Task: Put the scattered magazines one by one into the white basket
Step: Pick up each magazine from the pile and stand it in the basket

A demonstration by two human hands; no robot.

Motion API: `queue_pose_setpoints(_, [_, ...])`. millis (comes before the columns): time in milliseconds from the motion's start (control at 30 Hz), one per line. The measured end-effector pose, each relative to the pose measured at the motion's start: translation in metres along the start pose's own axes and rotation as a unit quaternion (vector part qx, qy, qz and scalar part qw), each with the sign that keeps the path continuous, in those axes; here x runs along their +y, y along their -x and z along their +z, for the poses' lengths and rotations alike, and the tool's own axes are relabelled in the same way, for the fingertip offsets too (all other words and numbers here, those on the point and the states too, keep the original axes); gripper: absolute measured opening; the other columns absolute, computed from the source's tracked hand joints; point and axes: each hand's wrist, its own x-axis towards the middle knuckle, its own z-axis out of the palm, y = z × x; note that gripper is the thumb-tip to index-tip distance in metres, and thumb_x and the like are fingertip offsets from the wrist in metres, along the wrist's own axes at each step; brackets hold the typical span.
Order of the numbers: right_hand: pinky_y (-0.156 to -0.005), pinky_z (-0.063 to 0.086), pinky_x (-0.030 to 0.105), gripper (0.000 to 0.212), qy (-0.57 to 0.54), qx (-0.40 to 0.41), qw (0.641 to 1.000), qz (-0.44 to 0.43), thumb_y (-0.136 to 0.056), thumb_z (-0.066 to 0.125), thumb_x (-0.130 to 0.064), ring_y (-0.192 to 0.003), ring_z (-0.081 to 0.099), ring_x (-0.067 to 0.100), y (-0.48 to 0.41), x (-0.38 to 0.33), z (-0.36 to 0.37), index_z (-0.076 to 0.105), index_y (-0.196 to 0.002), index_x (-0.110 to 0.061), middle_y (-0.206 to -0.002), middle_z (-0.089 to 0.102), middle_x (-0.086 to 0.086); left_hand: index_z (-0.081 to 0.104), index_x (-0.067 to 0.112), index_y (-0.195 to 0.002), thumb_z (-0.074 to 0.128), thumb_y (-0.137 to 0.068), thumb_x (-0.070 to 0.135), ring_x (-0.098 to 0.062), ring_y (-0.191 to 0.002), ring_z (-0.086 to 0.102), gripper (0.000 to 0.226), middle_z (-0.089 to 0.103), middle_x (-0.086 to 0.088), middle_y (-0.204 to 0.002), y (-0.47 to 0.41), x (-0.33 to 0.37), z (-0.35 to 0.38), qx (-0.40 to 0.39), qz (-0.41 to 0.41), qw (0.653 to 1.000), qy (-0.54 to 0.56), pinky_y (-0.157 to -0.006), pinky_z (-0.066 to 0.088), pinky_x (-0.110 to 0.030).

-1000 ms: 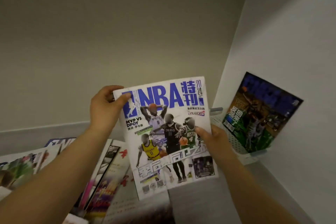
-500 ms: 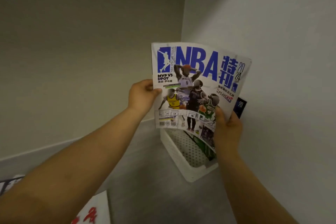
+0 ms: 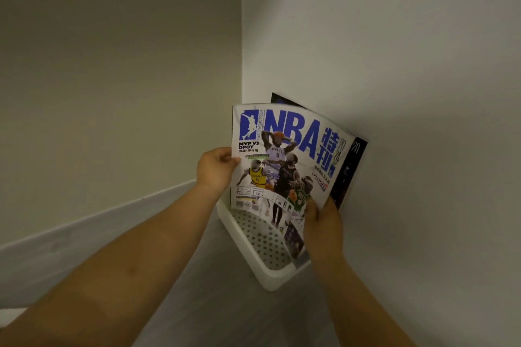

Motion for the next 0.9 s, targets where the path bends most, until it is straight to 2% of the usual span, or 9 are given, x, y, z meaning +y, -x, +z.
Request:
queue_pose_setpoints(133, [-0.087, 0.044, 0.031, 0.034, 0.034, -0.026, 0.999, 0.001, -0.09, 0.048, -0.012, -0.107, 0.056, 0.029, 0.005, 0.014, -0.016, 0.047, -0.123, -0.004, -0.118, 0.06, 0.014, 0.06, -0.003, -0.111, 0.053, -0.084, -0.002, -0.028, -0.092, 0.06, 0.028, 0.063, -0.024, -0.114, -0.003, -0.009, 0.011, -0.025, -0.02, 0.999, 0.019, -0.084, 0.048, -0.034])
queue_pose_setpoints(233, [-0.065, 0.043, 0.003, 0.018, -0.01, -0.01, 1.0, 0.022, -0.087, 0.053, -0.007, -0.078, 0.057, 0.011, 0.009, 0.024, -0.03, 0.057, -0.102, -0.016, -0.087, 0.062, -0.01, 0.06, -0.002, -0.111, 0.053, -0.084, -0.001, -0.026, -0.09, 0.058, 0.028, 0.064, -0.023, -0.113, -0.012, -0.01, 0.015, -0.031, -0.032, 0.998, 0.032, -0.09, 0.05, -0.043])
queue_pose_setpoints(267, [-0.058, 0.042, -0.001, 0.017, -0.015, 0.001, 1.0, 0.024, -0.086, 0.054, -0.005, -0.073, 0.054, 0.003, 0.01, 0.027, -0.033, 0.058, -0.096, -0.018, -0.08, 0.057, -0.016, 0.06, -0.002, -0.111, 0.053, -0.084, -0.001, -0.026, -0.09, 0.058, 0.028, 0.064, -0.023, -0.113, -0.014, -0.01, 0.017, -0.036, -0.033, 0.998, 0.03, -0.091, 0.05, -0.045])
queue_pose_setpoints(433, [-0.063, 0.042, 0.009, 0.029, -0.064, 0.059, 0.995, 0.045, -0.085, 0.054, -0.002, -0.074, 0.054, -0.001, 0.011, 0.034, -0.032, 0.057, -0.083, -0.031, -0.078, 0.056, -0.018, 0.059, -0.001, -0.112, 0.051, -0.086, 0.001, -0.034, -0.1, 0.06, 0.027, 0.063, -0.021, -0.115, -0.022, -0.012, 0.03, -0.045, -0.038, 0.998, 0.036, -0.095, 0.048, -0.048])
queue_pose_setpoints(567, [-0.066, 0.043, 0.007, 0.02, -0.078, 0.112, 0.99, 0.038, -0.085, 0.055, -0.004, -0.076, 0.055, -0.001, 0.013, 0.035, -0.024, 0.062, -0.097, -0.018, -0.08, 0.058, -0.016, 0.058, -0.001, -0.113, 0.049, -0.088, 0.003, -0.029, -0.093, 0.057, 0.027, 0.064, -0.01, -0.097, -0.033, -0.01, 0.035, -0.061, -0.045, 0.996, 0.056, -0.09, 0.05, -0.046])
queue_pose_setpoints(667, [-0.071, 0.046, 0.013, 0.02, -0.089, 0.143, 0.985, 0.034, -0.084, 0.056, -0.004, -0.077, 0.057, 0.005, 0.008, 0.033, -0.021, 0.063, -0.098, -0.017, -0.084, 0.061, -0.006, 0.056, 0.004, -0.116, 0.046, -0.089, 0.003, -0.032, -0.105, 0.057, 0.028, 0.061, -0.014, -0.118, -0.041, -0.006, 0.042, -0.076, -0.041, 0.996, 0.039, -0.094, 0.047, -0.046])
queue_pose_setpoints(733, [-0.071, 0.044, 0.013, 0.02, -0.078, 0.15, 0.985, 0.027, -0.084, 0.057, -0.004, -0.076, 0.057, 0.007, 0.006, 0.033, -0.022, 0.063, -0.101, -0.012, -0.088, 0.061, -0.002, 0.042, 0.006, -0.13, 0.042, -0.09, 0.003, -0.032, -0.121, 0.048, 0.04, 0.047, -0.016, -0.136, -0.042, -0.006, 0.049, -0.102, -0.025, 0.994, -0.017, -0.104, 0.04, -0.045])
queue_pose_setpoints(800, [-0.067, 0.042, 0.005, 0.021, -0.064, 0.156, 0.986, 0.02, -0.083, 0.057, -0.003, -0.075, 0.055, 0.003, 0.007, 0.035, -0.024, 0.063, -0.102, -0.011, -0.086, 0.061, -0.004, 0.026, 0.007, -0.139, 0.04, -0.091, 0.005, -0.029, -0.13, 0.038, 0.05, 0.035, -0.013, -0.145, -0.036, -0.01, 0.057, -0.145, -0.021, 0.987, -0.062, -0.106, 0.033, -0.034])
queue_pose_setpoints(900, [-0.06, 0.041, -0.003, 0.022, -0.059, 0.156, 0.986, 0.021, -0.083, 0.057, -0.002, -0.075, 0.053, -0.003, 0.01, 0.037, -0.027, 0.062, -0.101, -0.012, -0.08, 0.056, -0.016, 0.017, 0.007, -0.142, 0.037, -0.093, 0.005, -0.023, -0.134, 0.029, 0.052, 0.027, -0.008, -0.149, -0.025, -0.015, 0.067, -0.216, -0.028, 0.973, -0.074, -0.099, 0.03, -0.018])
